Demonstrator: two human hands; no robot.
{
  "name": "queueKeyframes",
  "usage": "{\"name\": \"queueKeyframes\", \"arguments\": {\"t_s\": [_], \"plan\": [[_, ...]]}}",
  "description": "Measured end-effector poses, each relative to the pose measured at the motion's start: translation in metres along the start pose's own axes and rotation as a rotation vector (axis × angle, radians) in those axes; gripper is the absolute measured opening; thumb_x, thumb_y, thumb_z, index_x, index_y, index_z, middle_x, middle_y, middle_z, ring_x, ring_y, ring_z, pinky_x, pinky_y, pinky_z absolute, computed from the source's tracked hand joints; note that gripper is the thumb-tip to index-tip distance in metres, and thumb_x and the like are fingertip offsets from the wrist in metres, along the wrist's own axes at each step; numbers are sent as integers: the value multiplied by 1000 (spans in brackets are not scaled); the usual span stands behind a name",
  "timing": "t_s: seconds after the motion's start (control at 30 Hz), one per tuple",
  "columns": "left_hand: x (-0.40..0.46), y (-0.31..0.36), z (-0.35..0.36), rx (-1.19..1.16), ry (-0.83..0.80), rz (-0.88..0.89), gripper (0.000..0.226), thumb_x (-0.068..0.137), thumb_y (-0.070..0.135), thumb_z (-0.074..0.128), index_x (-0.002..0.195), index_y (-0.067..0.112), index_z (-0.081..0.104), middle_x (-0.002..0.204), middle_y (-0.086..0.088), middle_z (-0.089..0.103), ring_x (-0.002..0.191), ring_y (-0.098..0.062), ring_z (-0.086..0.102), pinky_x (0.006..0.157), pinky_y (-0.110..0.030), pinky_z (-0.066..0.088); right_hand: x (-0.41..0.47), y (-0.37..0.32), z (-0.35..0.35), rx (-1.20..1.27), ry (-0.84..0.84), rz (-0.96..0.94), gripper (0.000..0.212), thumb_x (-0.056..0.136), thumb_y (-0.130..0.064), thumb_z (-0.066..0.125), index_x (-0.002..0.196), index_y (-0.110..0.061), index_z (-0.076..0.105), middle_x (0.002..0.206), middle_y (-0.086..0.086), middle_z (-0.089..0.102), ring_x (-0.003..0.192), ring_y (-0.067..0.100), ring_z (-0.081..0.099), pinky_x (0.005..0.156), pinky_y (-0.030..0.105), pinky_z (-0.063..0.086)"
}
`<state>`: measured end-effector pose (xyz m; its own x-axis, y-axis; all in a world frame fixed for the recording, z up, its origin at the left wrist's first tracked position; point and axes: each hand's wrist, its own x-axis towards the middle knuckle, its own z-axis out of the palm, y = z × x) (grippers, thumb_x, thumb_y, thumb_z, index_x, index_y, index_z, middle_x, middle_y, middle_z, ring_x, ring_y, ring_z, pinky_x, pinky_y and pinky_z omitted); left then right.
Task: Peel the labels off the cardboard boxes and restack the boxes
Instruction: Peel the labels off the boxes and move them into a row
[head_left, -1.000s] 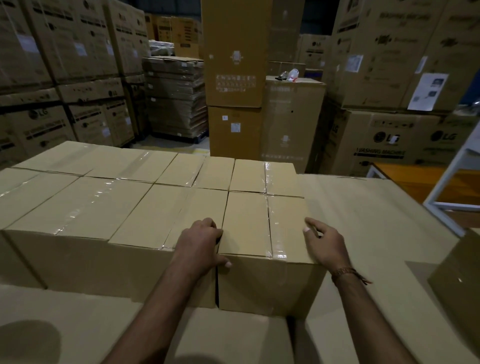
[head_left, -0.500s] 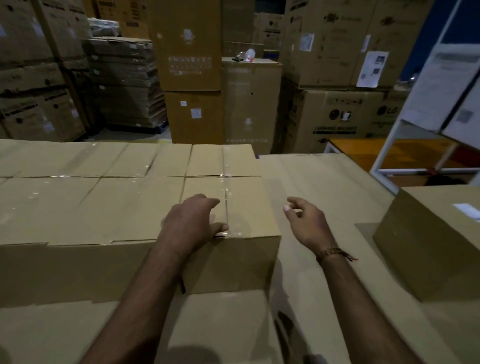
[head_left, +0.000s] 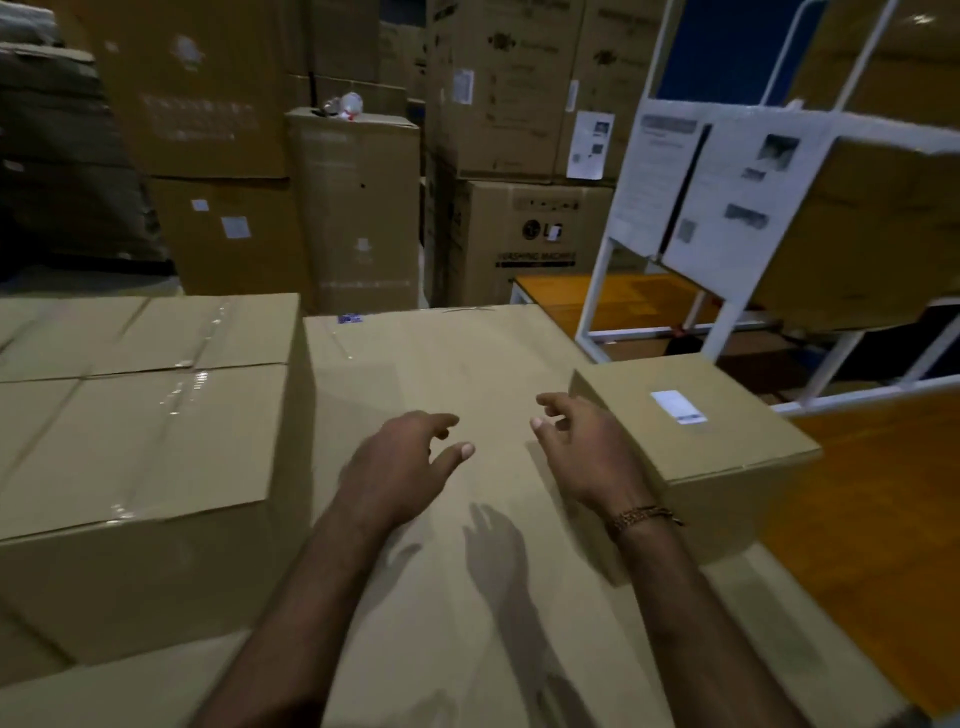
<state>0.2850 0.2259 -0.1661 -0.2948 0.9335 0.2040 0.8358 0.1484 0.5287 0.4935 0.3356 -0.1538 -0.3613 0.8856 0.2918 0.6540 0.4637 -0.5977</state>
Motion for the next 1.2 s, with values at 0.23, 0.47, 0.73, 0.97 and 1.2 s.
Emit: {"name": "queueKeyframes", "arguments": {"t_s": [0.23, 0.47, 0.73, 0.97, 1.2], "plan": [[52, 109, 112, -275, -148, -83, 72, 103, 60, 51, 161, 19, 40, 157, -7, 52, 136, -25, 57, 112, -38, 44, 42, 130, -93, -173, 188, 134, 40, 104, -34, 60, 140, -18, 65, 136, 9, 66, 124, 30, 60, 103, 46, 53], [85, 170, 167, -440, -185, -85, 61, 106, 52, 52, 158, 23, 39, 151, 0, 59, 135, -23, 58, 102, -25, 44, 70, 216, -127, -325, 242, 365, 51, 105, -49, 57, 144, -15, 60, 139, 15, 60, 129, 35, 52, 100, 51, 50], [107, 168, 200, -605, -231, -245, 92, 76, 76, 60, 154, 31, 45, 143, 8, 65, 129, -17, 63, 112, -42, 49, 84, 249, -132, -379, 53, 473, 61, 104, -64, 49, 137, -12, 55, 132, 16, 64, 119, 37, 62, 83, 42, 48], [85, 163, 173, -567, -188, -321, 87, 66, 68, 61, 141, 24, 61, 132, 7, 71, 119, -17, 68, 105, -41, 54, 60, 221, -122, -336, 173, 449, 52, 102, -59, 58, 123, -11, 61, 106, 7, 63, 94, 25, 57, 72, 35, 43], [26, 153, 114, -506, -79, -365, 77, 73, 61, 58, 138, 21, 63, 130, 3, 72, 116, -22, 68, 102, -41, 55, 19, 164, -109, -249, 241, 433, 54, 98, -61, 62, 124, -13, 64, 112, 9, 69, 100, 30, 66, 72, 37, 48]]}}
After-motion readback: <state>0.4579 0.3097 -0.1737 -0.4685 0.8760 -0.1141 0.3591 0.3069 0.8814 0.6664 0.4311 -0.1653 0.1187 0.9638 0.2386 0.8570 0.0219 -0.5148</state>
